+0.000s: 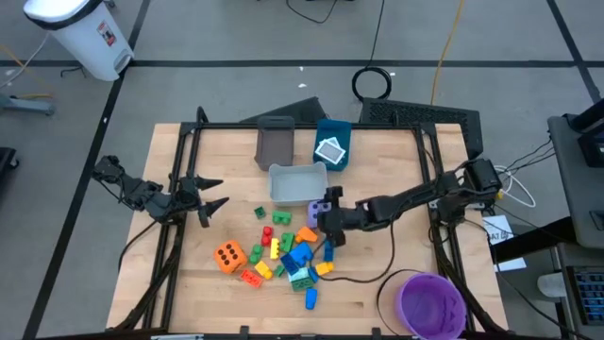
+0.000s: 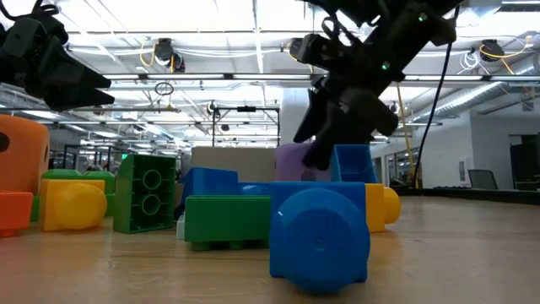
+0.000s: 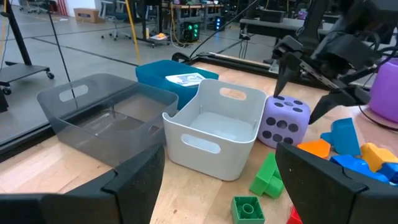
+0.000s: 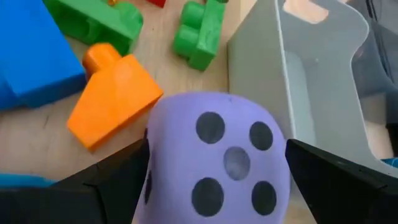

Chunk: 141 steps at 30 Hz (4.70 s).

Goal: Pick & Place Toys
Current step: Put the purple game dice into the gray bin

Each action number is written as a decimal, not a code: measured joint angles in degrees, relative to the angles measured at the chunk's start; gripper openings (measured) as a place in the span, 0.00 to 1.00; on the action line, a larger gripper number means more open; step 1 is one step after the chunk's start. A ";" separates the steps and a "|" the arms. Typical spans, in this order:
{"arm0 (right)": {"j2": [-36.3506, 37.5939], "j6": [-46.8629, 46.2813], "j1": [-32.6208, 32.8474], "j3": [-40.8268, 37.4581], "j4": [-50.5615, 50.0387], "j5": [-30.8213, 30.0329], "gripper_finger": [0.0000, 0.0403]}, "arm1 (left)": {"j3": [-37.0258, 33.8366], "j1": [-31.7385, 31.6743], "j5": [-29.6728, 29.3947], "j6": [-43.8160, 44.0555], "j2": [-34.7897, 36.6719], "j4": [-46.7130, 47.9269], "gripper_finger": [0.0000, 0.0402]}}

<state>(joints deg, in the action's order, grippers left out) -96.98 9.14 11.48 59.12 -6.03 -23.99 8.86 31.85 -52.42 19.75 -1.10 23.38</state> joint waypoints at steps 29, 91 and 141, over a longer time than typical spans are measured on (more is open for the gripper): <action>-2.13 -4.16 1.13 0.08 -6.80 -0.32 0.52 | 0.00 0.01 0.02 0.00 0.02 0.00 0.77; -1.35 19.66 -1.94 -13.76 21.45 -0.33 0.74 | 0.00 0.00 0.02 0.00 0.02 0.00 0.77; 3.45 21.13 -16.10 -14.11 46.64 15.71 0.33 | 0.00 0.01 0.02 0.00 0.00 0.00 0.77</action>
<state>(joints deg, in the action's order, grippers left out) -93.53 30.26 -4.62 45.01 40.60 -8.28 8.86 31.86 -52.40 19.75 -1.10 23.38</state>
